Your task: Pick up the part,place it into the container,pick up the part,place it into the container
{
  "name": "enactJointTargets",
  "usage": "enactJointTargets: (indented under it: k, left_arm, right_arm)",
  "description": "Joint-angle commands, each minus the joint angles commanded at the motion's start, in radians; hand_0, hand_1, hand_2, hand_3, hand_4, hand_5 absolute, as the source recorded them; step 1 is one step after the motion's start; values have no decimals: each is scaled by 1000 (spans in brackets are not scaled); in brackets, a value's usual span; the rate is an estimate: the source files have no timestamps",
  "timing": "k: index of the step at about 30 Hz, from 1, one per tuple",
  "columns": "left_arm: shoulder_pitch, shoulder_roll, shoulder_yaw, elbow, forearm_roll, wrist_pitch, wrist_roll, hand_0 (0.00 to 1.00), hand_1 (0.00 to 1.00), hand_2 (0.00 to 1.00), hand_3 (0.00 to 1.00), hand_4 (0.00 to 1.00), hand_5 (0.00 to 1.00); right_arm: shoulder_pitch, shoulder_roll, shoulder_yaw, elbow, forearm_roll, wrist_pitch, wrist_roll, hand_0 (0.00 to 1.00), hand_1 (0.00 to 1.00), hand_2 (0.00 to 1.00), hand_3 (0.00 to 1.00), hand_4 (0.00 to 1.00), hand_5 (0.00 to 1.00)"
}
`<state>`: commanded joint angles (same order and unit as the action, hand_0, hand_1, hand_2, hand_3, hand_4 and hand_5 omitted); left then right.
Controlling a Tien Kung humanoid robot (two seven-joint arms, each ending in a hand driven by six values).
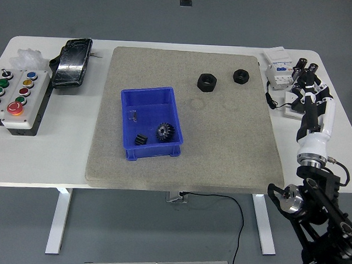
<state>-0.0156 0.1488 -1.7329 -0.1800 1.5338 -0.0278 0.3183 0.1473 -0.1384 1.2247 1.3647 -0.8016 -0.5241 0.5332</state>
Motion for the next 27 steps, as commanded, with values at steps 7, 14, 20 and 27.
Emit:
enactJointTargets:
  k: [7, 14, 20, 27]
  left_arm:
    - [0, -14, -3, 0, -8, 4, -4, 591, 642, 641, 695, 644, 401]
    - [-4, -24, -3, 0, -15, 6, -11, 595, 637, 642, 685, 649, 412]
    - [-11, -22, 0, 0, -22, 7, -22, 595, 636, 640, 683, 650, 413]
    - [-16, -25, -13, 0, -6, 6, -16, 594, 636, 636, 678, 651, 410]
  right_arm:
    - [40, -2, -62, -37, 28, 2, 7, 713, 743, 726, 682, 787, 580]
    - [85, -2, -125, -55, 29, -2, -7, 720, 749, 736, 687, 784, 580]
    - [109, -21, -150, -53, -16, -45, -81, 733, 759, 752, 702, 755, 569]
    - [153, -76, -150, -67, -96, -50, -244, 755, 771, 764, 715, 743, 552]
